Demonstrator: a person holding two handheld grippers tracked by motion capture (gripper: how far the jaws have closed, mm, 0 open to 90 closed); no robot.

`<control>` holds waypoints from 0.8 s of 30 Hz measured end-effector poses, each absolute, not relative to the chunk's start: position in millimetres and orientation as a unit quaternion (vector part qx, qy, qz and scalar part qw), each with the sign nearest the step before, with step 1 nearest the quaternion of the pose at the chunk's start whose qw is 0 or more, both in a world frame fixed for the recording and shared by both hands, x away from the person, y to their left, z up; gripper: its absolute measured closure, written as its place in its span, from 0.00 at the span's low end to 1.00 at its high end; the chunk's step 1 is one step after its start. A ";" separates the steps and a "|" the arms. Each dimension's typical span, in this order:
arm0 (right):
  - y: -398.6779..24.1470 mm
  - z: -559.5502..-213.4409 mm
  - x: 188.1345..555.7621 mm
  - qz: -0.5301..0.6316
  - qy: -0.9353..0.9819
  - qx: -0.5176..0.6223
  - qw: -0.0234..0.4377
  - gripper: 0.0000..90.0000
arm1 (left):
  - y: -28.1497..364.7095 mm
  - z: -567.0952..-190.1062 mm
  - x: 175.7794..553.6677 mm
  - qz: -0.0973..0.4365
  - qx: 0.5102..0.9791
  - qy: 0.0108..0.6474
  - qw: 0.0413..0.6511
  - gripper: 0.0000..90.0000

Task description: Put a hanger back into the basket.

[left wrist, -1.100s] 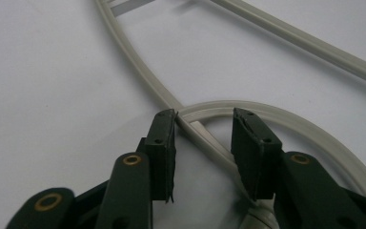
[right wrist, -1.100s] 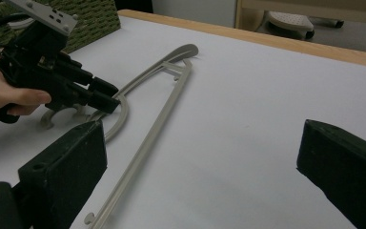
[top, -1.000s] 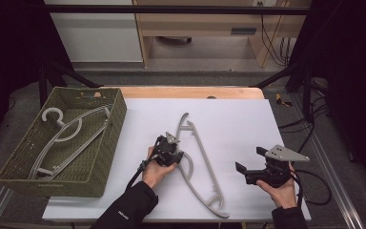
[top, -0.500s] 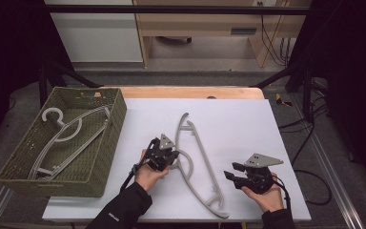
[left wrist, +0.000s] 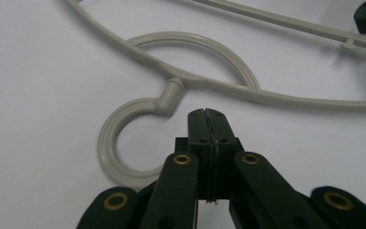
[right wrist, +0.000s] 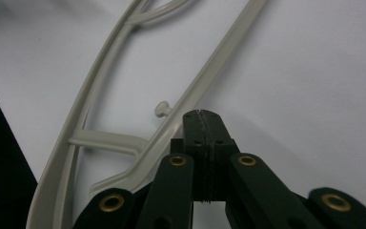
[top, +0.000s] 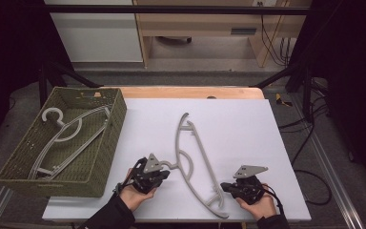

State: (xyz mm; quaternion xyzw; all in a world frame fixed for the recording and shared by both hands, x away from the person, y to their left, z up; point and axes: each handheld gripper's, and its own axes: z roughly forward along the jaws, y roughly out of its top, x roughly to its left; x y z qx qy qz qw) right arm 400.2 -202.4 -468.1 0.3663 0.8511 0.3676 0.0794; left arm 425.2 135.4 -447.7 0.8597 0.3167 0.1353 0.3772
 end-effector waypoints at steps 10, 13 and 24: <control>-187.1 -473.9 399.2 0.378 0.856 0.347 0.057 1.00 | 148.9 -454.6 420.1 0.132 0.855 0.339 0.369 1.00; -181.5 -474.5 399.0 0.379 0.858 0.342 0.052 1.00 | 148.1 -455.2 419.6 0.132 0.856 0.338 0.368 1.00; -148.5 -478.1 396.1 0.401 0.862 0.310 0.026 1.00 | 144.2 -460.7 420.5 0.128 0.851 0.353 0.368 0.97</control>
